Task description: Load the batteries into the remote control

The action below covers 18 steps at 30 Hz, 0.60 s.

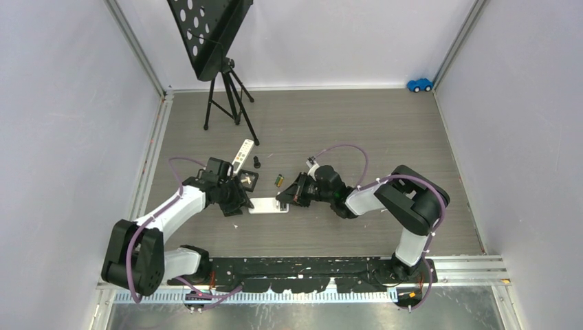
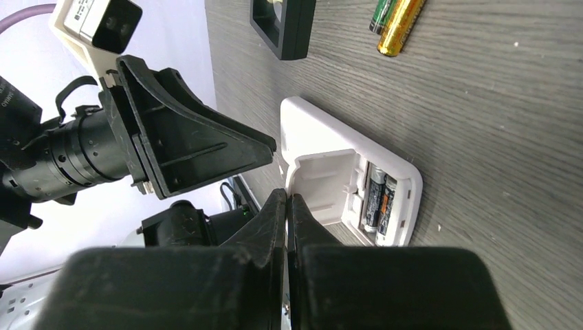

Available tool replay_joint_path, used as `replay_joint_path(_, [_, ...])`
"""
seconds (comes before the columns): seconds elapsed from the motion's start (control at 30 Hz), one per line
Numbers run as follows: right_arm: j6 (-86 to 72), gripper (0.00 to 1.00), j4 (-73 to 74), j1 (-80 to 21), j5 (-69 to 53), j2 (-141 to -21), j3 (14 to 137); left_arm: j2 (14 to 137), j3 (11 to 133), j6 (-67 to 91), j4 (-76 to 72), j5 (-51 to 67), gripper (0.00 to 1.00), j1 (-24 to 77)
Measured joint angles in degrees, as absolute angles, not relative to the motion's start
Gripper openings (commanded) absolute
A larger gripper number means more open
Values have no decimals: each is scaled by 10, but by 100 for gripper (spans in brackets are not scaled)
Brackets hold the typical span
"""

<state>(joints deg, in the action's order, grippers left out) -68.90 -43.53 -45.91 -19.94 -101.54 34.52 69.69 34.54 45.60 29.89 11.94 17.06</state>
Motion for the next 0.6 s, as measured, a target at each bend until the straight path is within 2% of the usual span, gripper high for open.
replay_joint_path(0.6, [-703, 0, -454, -456, -216, -1029, 354, 726, 345, 441, 294, 98, 43, 171])
